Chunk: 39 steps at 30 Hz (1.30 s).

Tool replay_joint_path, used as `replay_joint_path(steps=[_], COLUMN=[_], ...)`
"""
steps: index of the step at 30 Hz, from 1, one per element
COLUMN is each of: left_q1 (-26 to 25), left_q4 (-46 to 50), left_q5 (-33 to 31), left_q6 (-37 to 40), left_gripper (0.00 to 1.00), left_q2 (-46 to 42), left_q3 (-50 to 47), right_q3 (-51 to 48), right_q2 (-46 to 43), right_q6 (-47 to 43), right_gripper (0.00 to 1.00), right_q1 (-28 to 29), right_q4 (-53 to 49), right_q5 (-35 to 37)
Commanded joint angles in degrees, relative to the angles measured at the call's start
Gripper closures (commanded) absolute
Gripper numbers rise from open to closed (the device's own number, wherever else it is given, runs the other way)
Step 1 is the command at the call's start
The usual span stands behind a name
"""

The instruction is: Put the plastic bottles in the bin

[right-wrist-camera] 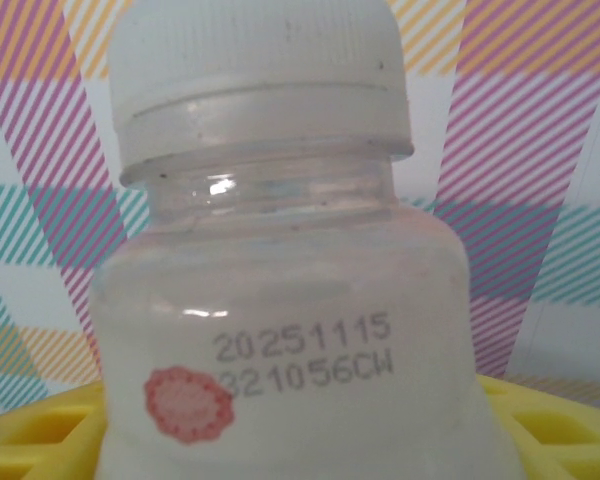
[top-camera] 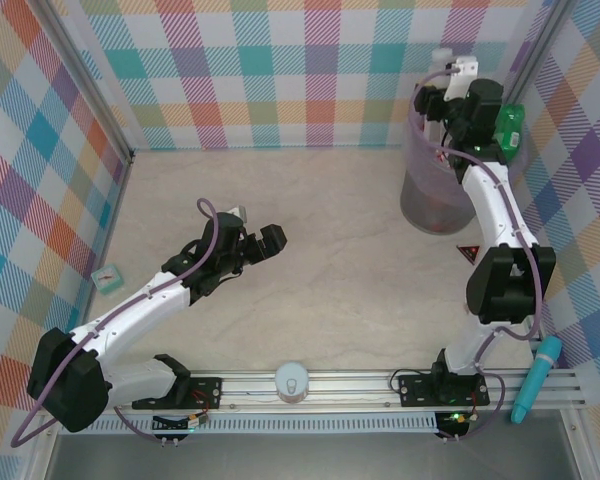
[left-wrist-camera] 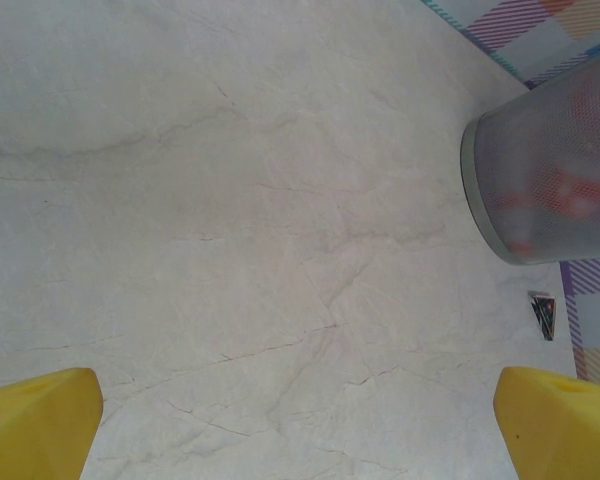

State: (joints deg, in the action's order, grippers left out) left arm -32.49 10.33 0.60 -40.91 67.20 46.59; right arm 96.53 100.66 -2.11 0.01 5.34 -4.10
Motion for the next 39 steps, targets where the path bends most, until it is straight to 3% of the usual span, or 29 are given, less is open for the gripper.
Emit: replay_joint_path(steps=[1,14,24,29,31,35,39], left_q1=[0.2,0.2,0.2,0.2,0.3,0.2,0.3], left_q4=[-1.1,-1.7,-1.8,-2.2,-2.3,-2.8,-2.4], left_q5=[0.9,0.9,0.9,1.2,1.3,1.9,1.5], left_q6=[-0.4,-0.4,0.1,0.4,0.6,0.5,0.4], left_gripper=[0.0,0.0,0.0,0.0,0.0,0.0,0.0], left_q2=[0.1,-0.6,0.0,0.6,0.9,1.3,0.2], left_q3=[-0.6,-1.0,0.0,0.2,0.5,0.5,-0.1], right_q3=[-3.9,-22.2,-12.4,-4.0,3.8,16.4,18.4], right_q2=[-2.4,-9.9,-14.4,-14.1,-10.8,-3.2,-0.4], right_q6=[1.7,8.6,4.4,2.6,4.1,6.5,7.5], right_gripper=[0.33,0.32,0.01,0.01,0.01,0.14,0.26], right_q1=[-0.3,-0.4,-0.4,-0.6,-0.5,-0.5,-0.5], right_q4=[3.1,9.1,-1.4,-9.6,-18.5,-31.9,-35.2], right_q5=[-1.5,-0.4,0.8,0.8,0.6,0.2,0.4])
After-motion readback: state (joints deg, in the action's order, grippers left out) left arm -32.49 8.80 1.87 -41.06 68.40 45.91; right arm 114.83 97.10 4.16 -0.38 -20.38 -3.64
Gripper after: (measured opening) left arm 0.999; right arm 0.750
